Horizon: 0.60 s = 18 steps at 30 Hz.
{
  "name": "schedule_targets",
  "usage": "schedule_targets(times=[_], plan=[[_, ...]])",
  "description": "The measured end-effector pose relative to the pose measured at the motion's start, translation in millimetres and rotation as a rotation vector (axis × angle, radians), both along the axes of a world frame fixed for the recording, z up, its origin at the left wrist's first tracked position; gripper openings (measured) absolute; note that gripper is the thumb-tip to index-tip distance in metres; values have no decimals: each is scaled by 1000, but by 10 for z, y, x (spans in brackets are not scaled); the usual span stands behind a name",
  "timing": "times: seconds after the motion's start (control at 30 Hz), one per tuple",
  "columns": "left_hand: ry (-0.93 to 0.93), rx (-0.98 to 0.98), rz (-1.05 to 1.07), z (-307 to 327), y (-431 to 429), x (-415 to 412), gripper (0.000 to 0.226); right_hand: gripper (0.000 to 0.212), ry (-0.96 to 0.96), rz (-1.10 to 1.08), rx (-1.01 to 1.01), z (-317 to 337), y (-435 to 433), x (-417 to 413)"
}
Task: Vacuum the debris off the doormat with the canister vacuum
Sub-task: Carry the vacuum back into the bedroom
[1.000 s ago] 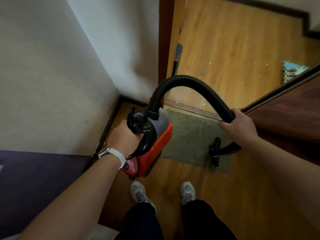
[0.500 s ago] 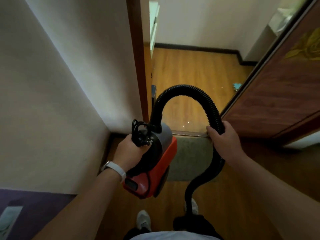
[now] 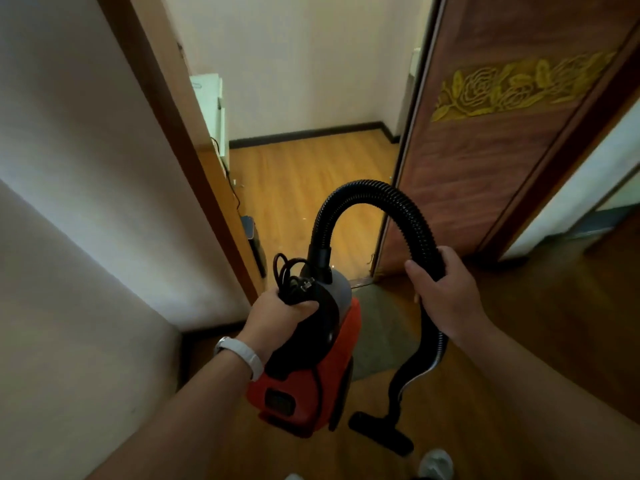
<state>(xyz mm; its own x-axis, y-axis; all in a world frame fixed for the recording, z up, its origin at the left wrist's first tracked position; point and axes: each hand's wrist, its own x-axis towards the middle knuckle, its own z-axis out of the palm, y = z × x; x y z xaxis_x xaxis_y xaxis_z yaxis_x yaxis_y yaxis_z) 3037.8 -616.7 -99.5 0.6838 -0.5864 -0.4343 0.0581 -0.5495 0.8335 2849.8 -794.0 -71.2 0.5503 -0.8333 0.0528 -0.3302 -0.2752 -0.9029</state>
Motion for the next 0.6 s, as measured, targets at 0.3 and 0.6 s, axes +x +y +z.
schedule_targets(times=[0.3, 0.6], plan=[[35, -117, -76, 357, -1302, -877, 15, 8, -114, -109, 93, 156, -907, -887], [97, -219, -186, 635, -2850, -1858, 19, 10, -212, -262, 111, 312, -2034, -1925]])
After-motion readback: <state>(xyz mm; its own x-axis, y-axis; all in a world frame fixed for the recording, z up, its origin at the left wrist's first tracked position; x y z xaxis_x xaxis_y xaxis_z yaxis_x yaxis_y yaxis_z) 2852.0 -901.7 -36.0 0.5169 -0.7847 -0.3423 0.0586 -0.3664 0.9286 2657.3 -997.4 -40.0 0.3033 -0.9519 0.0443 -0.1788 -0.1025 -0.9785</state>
